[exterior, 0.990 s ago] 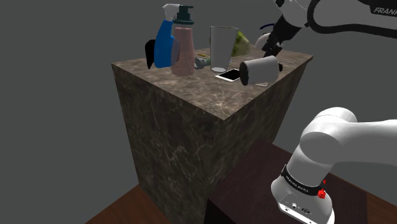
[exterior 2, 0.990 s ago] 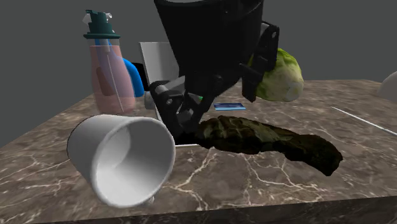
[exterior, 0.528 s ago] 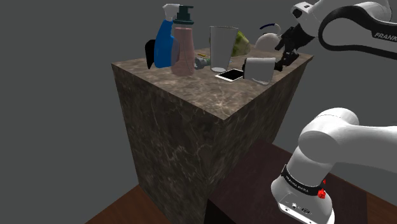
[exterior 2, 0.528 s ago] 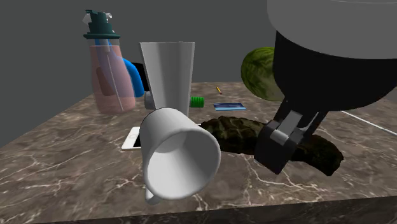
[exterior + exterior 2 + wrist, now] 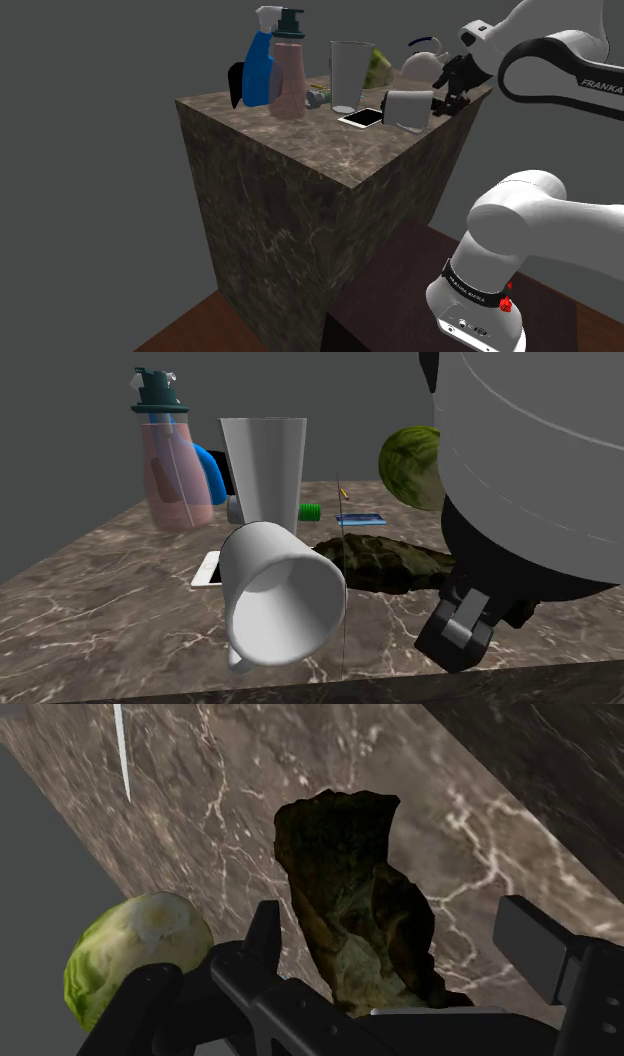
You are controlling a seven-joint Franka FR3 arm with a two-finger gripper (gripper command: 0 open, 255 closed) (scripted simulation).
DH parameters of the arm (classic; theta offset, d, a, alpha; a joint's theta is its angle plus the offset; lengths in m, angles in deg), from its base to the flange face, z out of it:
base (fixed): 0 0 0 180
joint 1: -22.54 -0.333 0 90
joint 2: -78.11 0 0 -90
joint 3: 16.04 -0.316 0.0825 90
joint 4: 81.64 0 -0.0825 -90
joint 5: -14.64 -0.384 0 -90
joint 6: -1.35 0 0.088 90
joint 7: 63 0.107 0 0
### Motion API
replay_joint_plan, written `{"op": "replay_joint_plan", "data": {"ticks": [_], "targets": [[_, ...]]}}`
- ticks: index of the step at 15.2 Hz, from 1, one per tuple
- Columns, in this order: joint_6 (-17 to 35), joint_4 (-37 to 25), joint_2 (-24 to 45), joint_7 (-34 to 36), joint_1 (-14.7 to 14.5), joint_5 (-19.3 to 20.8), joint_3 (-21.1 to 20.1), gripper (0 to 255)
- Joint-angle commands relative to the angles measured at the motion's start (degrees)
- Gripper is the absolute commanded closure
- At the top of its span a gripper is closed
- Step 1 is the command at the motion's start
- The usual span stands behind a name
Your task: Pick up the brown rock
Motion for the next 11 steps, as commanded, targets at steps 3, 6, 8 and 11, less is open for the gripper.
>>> {"op": "replay_joint_plan", "data": {"ticks": [3, 6, 8, 11], "targets": [[0.89, 0.88, -0.01, 0.05, 0.29, 0.51, 0.53, 255], [0.90, 0.86, 0.02, 0.06, 0.28, 0.51, 0.52, 255], [0.94, 0.87, 0.06, 0.12, 0.26, 0.50, 0.48, 255], [0.89, 0.82, 0.07, 0.15, 0.22, 0.45, 0.41, 255]]}}
